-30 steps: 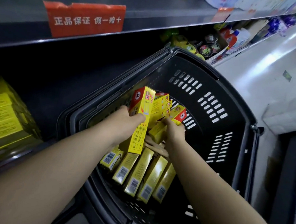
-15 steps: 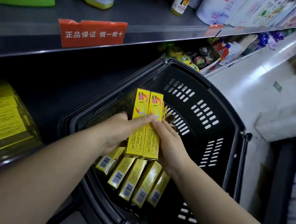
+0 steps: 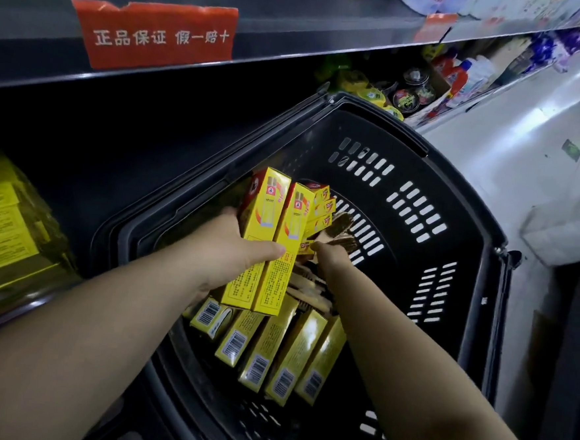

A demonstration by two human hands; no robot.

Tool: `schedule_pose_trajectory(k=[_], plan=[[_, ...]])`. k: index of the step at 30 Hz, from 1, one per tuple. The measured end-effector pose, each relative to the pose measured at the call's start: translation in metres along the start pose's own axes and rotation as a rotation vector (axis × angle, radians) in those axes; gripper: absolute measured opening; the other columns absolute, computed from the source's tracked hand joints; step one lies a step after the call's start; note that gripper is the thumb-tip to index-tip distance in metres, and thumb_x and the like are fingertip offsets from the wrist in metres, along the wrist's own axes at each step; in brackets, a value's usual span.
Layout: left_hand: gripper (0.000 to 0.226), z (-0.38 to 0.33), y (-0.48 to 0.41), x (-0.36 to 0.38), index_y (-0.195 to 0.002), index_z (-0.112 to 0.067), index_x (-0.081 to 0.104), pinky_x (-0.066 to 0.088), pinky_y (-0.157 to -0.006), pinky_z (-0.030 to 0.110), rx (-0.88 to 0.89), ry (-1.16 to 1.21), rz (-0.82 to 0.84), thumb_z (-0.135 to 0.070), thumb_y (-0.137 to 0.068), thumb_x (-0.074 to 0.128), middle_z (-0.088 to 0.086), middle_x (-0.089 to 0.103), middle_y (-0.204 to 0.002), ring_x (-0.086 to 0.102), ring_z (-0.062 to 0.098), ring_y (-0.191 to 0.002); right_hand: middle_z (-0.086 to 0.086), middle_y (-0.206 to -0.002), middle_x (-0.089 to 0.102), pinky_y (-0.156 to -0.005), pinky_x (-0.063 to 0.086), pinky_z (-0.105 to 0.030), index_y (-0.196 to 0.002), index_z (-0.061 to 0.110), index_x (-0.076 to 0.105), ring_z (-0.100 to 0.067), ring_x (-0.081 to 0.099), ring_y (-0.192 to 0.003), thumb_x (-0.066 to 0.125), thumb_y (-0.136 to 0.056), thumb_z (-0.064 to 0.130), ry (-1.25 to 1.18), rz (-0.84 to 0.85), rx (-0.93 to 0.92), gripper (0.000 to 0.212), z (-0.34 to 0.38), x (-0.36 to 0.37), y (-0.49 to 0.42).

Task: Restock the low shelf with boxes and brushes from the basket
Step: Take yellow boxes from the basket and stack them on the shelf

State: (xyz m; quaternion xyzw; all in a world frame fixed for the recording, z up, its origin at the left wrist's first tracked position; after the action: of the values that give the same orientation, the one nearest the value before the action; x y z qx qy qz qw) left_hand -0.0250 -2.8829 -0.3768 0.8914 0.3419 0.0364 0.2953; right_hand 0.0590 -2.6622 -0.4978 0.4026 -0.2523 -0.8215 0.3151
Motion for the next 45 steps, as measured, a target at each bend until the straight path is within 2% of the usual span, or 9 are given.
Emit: schedule_pose_trajectory(k=[7, 13, 16, 18, 22, 27, 36, 42, 45], plan=[[0.047, 0.002, -0.004, 0.000, -0.116, -0.024, 0.047, 0.046, -0.061, 0.024, -0.005, -0.016, 0.014, -0.035, -0.078, 0.071, -0.004, 0.065, -0.096, 0.062, 0.011, -0.082, -0.018, -0.121, 0.054, -0.061, 0.054, -0.034, -0.141, 0.016, 0.021, -0.025, 0.061, -0.088, 0.057, -0.091, 0.023, -0.237, 0.031, 0.040, 0.062, -0.019, 0.038, -0.023], [0.044, -0.001, -0.008, 0.001, -0.113, -0.024, 0.050, 0.052, -0.068, 0.030, -0.006, -0.007, 0.018, -0.036, -0.077, 0.073, -0.002, 0.067, -0.096, 0.065, 0.016, -0.085, -0.014, -0.118, 0.059, -0.050, 0.055, -0.031, -0.124, 0.009, 0.038, -0.030, 0.066, -0.090, 0.076, -0.068, 0.019, -0.407, -0.172, 0.033, 0.069, -0.019, 0.003, -0.001], [0.035, -0.006, -0.008, 0.003, -0.106, -0.026, 0.053, 0.049, -0.069, 0.030, 0.010, 0.026, 0.037, -0.036, -0.078, 0.072, -0.004, 0.067, -0.095, 0.064, 0.014, -0.086, -0.011, -0.107, 0.063, -0.065, 0.058, -0.036, -0.107, 0.020, 0.048, -0.025, 0.066, -0.090, 0.080, -0.064, 0.021, -0.438, -0.197, -0.124, 0.054, 0.001, -0.028, 0.031], [0.027, -0.010, -0.004, 0.006, -0.101, -0.026, 0.057, 0.050, -0.080, 0.035, 0.013, 0.089, 0.074, -0.033, -0.079, 0.071, -0.002, 0.069, -0.097, 0.065, 0.017, -0.092, -0.009, -0.103, 0.067, -0.082, 0.055, -0.043, -0.100, 0.020, 0.056, -0.025, 0.064, -0.094, 0.079, -0.065, 0.022, -0.530, -0.086, -0.257, 0.042, 0.024, -0.042, 0.060], [0.050, -0.021, 0.019, 0.007, -0.115, -0.012, 0.061, 0.048, -0.093, 0.043, 0.017, 0.319, 0.189, -0.029, -0.070, 0.074, 0.008, 0.072, -0.102, 0.066, 0.025, -0.100, -0.003, -0.079, 0.066, -0.073, 0.050, -0.030, -0.084, 0.015, 0.065, -0.018, 0.059, -0.076, 0.069, -0.067, 0.021, -0.626, 0.249, -0.428, 0.018, 0.071, -0.051, 0.129], [0.064, -0.028, 0.058, -0.028, -0.110, -0.010, 0.065, 0.054, -0.084, 0.047, 0.069, 0.464, 0.200, -0.033, -0.051, 0.076, 0.013, 0.073, -0.101, 0.069, 0.030, -0.095, -0.007, -0.085, 0.069, -0.059, 0.055, -0.027, -0.105, 0.002, 0.064, -0.018, 0.065, -0.073, 0.073, -0.069, 0.028, -0.557, 0.454, -0.508, 0.045, 0.095, -0.020, 0.206], [0.052, 0.010, 0.140, -0.091, -0.107, -0.012, 0.066, 0.059, -0.071, 0.040, 0.101, 0.545, 0.041, -0.028, -0.058, 0.072, 0.011, 0.073, -0.099, 0.071, 0.025, -0.090, -0.014, -0.112, 0.067, -0.095, 0.047, -0.054, -0.118, 0.012, 0.059, -0.034, 0.063, -0.105, 0.057, -0.089, 0.048, -0.395, 0.375, -0.414, 0.047, 0.110, 0.064, 0.293], [0.051, 0.056, 0.183, -0.131, -0.105, -0.012, 0.068, 0.053, -0.084, 0.044, 0.080, 0.636, -0.159, -0.030, -0.058, 0.071, 0.007, 0.074, -0.097, 0.071, 0.026, -0.091, -0.008, -0.117, 0.066, -0.091, 0.052, -0.049, -0.128, 0.021, 0.049, -0.026, 0.065, -0.106, 0.068, -0.086, 0.021, -0.150, 0.721, -0.521, 0.046, 0.100, 0.130, 0.347], [0.037, 0.079, 0.203, -0.152, -0.102, -0.015, 0.070, 0.059, -0.068, 0.042, 0.078, 0.708, -0.159, -0.029, -0.067, 0.067, 0.009, 0.074, -0.096, 0.072, 0.027, -0.085, -0.003, -0.117, 0.068, -0.093, 0.052, -0.045, -0.134, 0.029, 0.043, -0.023, 0.065, -0.107, 0.076, -0.074, 0.004, 0.042, 0.949, -0.603, 0.073, 0.093, 0.161, 0.370]])
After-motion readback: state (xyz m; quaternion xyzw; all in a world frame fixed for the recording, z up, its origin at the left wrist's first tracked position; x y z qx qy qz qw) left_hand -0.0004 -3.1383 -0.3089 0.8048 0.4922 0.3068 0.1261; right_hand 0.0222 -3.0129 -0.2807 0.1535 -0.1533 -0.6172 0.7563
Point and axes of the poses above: each hand's wrist, its own y-axis away from the middle knuckle, its own x-axis out of the palm, z = x × y, the point moved 7 cm from there along -y, towards the middle knuckle
